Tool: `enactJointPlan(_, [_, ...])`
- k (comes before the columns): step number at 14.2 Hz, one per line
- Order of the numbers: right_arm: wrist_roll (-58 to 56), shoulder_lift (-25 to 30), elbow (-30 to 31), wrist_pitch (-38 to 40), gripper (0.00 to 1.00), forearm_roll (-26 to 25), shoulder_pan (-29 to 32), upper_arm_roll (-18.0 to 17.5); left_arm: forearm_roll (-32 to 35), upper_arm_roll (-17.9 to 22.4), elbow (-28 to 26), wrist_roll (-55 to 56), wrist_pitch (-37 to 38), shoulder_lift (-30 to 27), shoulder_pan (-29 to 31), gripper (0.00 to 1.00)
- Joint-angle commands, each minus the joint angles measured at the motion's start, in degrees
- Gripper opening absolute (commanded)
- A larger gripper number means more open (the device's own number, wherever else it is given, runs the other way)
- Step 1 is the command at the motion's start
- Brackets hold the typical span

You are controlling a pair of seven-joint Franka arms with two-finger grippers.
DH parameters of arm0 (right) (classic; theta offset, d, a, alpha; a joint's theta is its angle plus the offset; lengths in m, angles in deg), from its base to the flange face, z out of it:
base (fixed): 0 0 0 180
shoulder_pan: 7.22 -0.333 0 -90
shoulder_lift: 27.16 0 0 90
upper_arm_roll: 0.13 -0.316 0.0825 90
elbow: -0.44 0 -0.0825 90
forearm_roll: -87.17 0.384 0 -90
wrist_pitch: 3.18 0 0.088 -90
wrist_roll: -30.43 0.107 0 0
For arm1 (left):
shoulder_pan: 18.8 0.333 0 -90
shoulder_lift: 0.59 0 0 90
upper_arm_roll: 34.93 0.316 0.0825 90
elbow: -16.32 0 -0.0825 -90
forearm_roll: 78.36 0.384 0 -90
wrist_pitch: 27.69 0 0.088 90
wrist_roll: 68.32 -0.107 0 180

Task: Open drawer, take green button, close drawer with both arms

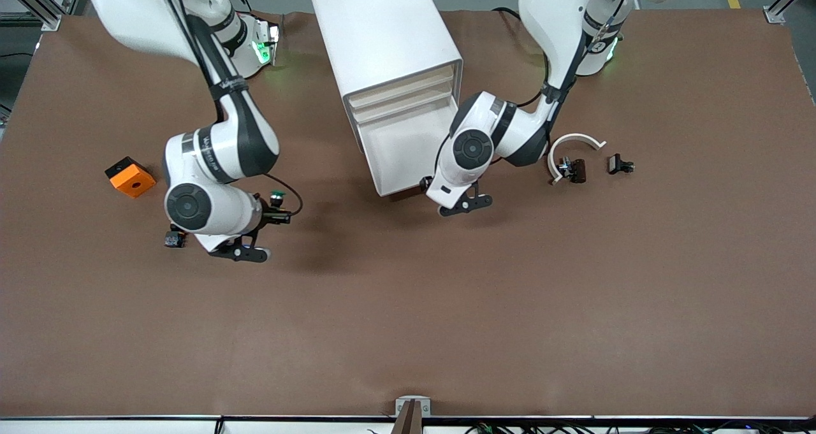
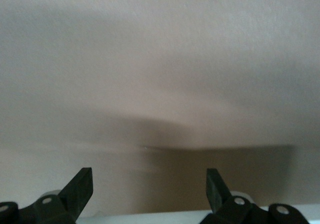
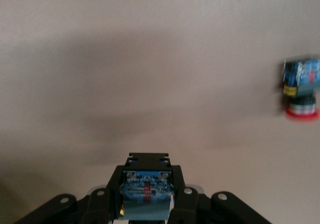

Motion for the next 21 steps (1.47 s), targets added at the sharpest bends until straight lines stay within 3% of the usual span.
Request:
enactJointPlan(1, [-5.06,2.88,6.26,-8.37,0.30,-4.06,2.63,-1.06,0.27,-1.32,-0.72,0.93,0.29,0.62,-0.06,1.00])
enactJointPlan(6, [-5.24,1.57,11.89,-21.75,0.30,-7.60,3.42,-1.06,-5.17,-3.78,-0.46,0.84,5.47,-0.07,0.12,1.00])
enactJointPlan(19, [-7.70,-4.59,12.16,-27.38,0.31,-7.60,6.24,-1.06,-16.25,-9.76,-0.45,0.93,5.92,1.50,-0.14,1.00])
enactJointPlan(21, [-7.70,-4.59,12.16,-27.30,0.37,-7.60,6.24,-1.06,-18.69,-9.94,-0.54,1.01,5.92,2.21,-0.23,1.00])
